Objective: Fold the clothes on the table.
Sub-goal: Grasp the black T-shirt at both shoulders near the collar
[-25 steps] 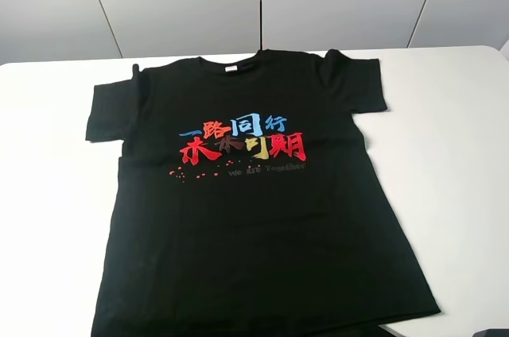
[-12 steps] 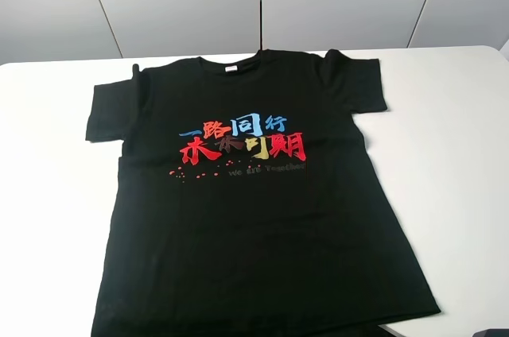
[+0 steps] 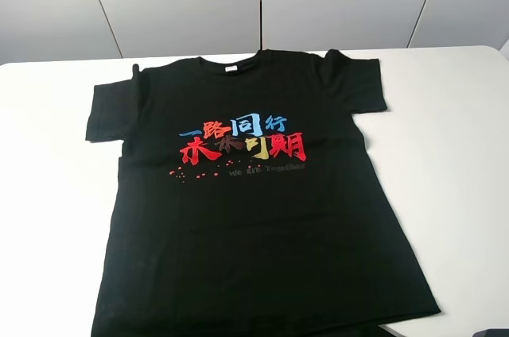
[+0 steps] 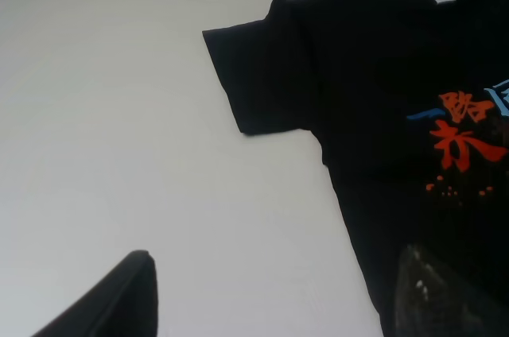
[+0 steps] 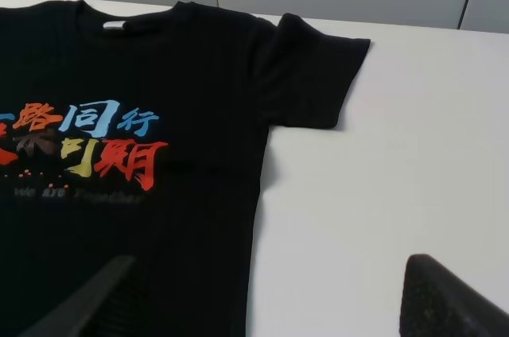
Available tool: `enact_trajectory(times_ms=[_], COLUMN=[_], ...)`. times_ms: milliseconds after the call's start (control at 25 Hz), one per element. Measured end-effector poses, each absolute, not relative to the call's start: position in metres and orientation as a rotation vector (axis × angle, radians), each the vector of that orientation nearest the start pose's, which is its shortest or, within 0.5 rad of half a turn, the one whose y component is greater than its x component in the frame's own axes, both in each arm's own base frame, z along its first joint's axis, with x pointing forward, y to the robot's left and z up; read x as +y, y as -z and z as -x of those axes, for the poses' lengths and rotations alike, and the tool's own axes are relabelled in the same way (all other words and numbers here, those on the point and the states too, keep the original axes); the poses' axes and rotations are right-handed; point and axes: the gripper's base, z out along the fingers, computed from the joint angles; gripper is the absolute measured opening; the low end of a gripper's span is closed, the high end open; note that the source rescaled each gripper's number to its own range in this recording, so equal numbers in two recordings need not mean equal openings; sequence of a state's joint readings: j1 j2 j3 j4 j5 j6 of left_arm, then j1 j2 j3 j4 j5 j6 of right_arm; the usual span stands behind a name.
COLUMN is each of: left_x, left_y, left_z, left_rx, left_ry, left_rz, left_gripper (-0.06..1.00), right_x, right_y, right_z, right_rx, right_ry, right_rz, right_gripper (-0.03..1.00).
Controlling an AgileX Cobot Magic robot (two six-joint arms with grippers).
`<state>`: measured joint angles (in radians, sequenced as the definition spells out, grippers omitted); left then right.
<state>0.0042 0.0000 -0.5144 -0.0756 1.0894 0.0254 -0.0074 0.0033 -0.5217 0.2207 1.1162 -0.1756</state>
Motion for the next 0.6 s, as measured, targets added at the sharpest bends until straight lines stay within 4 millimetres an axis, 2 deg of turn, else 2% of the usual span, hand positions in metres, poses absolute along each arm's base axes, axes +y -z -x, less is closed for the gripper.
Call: enact_trajectory(times_ms=[280, 440, 600], left_x=[-0.004, -0.004, -0.004], left_y=[-0.279, -0.283, -0.304], left_z=[0.008, 0.006, -0.007], left_rx=[2.056, 2.038, 1.976], left_ry=[0.076, 0.075, 0.034], left_rz=[0.023, 0.021, -0.037], left_gripper=[0.82, 0.82, 0.84], right_x=[0.017, 0.017, 0.016], right_y=[-0.291, -0.312, -0.337], right_z=[0.004, -0.016, -0.047], right_rx=[1.999, 2.054, 2.110], right_ry=[-0.145, -0.094, -0.018], right_rz=[0.183, 0.276, 0.404], right_gripper=[0.77, 0.87, 0.96])
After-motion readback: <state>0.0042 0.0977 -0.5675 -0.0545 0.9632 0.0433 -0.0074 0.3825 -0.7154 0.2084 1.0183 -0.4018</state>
